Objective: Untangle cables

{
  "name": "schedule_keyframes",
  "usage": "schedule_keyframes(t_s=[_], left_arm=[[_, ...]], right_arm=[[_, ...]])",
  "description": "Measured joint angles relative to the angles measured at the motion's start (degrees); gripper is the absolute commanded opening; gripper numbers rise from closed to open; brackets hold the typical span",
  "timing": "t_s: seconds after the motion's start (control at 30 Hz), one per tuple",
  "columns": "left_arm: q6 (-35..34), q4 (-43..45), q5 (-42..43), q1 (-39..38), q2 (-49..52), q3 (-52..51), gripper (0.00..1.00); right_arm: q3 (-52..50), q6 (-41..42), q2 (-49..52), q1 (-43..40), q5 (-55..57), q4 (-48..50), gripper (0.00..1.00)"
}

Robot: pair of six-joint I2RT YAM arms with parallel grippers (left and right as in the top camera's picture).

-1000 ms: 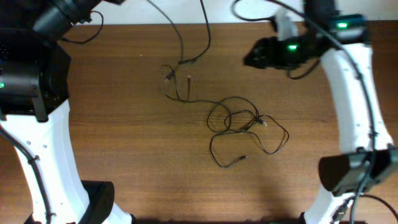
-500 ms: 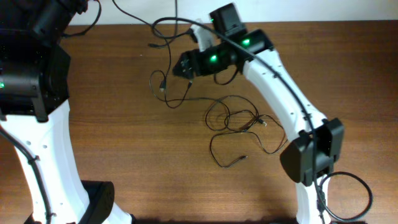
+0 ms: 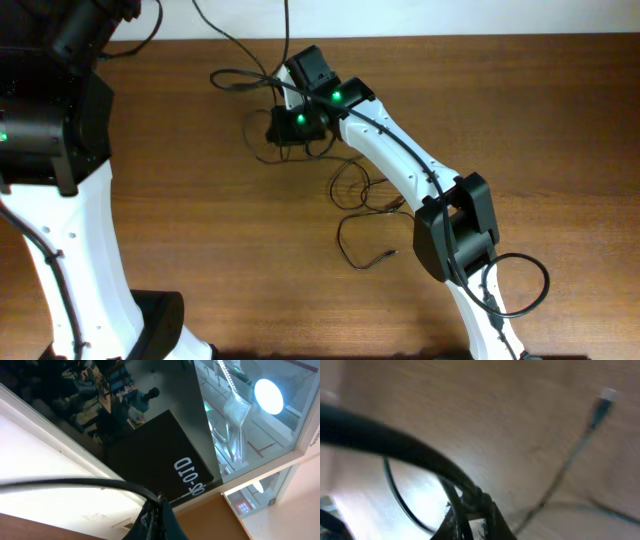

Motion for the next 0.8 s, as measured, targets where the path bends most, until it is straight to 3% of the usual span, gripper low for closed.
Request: schedule_keyframes(t_s=[0.1, 0.27, 0.47, 0.7, 0.73, 0.77, 0.8], left_arm=[[2.4, -0.7, 0.0, 0.0, 0.1, -0.1, 0.0], [12.8, -6.8, -4.1, 0.2, 0.7, -0.4, 0.0], [32.2, -14.8, -12.4, 1.4, 1.9, -1.0, 0.0], [41.9, -19.8, -24.4, 6.1, 5.0, -1.0, 0.0], [42.7, -21.0, -24.6, 6.1, 5.5, -1.0, 0.0], [43.9, -21.6, -24.6, 6.1, 5.7, -1.0, 0.0], [46.0, -21.8, -24.3, 6.1, 5.7, -1.0, 0.0]], right_arm=[[0.0, -2.0, 0.0, -0.2, 4.0, -8.9, 0.04], [0.2, -6.6, 0.0, -4.9, 5.1, -22.3, 0.04], [0.2, -16.3, -3.4, -15.5, 5.1, -32.6, 0.04], [0.1, -25.9, -4.3, -21.4, 5.8, -41.4, 0.05], [0.1, -26.5, -4.3, -21.3, 5.8, -41.4, 0.17], [0.1, -26.9, -4.3, -21.2, 5.7, -41.4, 0.57], [0.1, -27.3, -4.3, -21.2, 5.8, -41.4, 0.64]])
